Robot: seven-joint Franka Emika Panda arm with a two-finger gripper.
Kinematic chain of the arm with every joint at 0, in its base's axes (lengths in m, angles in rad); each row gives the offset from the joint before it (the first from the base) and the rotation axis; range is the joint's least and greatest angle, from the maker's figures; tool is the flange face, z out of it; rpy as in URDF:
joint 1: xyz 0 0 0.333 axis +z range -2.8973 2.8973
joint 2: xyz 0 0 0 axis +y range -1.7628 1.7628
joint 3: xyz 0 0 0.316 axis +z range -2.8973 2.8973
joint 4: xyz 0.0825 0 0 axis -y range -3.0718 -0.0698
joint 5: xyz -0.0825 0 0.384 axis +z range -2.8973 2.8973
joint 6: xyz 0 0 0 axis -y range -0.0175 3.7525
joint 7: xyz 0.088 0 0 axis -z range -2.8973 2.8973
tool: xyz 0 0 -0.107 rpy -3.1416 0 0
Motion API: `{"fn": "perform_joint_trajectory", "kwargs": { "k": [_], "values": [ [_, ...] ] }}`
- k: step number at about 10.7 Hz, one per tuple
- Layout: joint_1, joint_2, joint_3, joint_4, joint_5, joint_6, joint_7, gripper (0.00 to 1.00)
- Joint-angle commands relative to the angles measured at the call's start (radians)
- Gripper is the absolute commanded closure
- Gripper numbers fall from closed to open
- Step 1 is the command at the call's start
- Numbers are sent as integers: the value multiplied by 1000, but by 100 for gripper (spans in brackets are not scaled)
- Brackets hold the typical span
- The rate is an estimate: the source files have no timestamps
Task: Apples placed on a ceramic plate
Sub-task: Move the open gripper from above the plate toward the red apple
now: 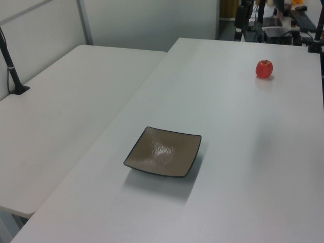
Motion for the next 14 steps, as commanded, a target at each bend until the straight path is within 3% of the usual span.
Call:
{"fn": "perform_joint_trajectory", "kwargs": {
  "k": [1, 8, 10, 13, 14],
  "values": [
    [18, -19, -11, -28, 12, 11, -9, 0],
    [13, -25, -11, -28, 13, 8, -32, 0],
    [-6, -25, -11, -28, 12, -30, -160, 0],
    [-80, -25, -13, -28, 12, -79, -468, 0],
    [-89, -25, -11, -31, 12, -93, -484, 0]
  ]
}}
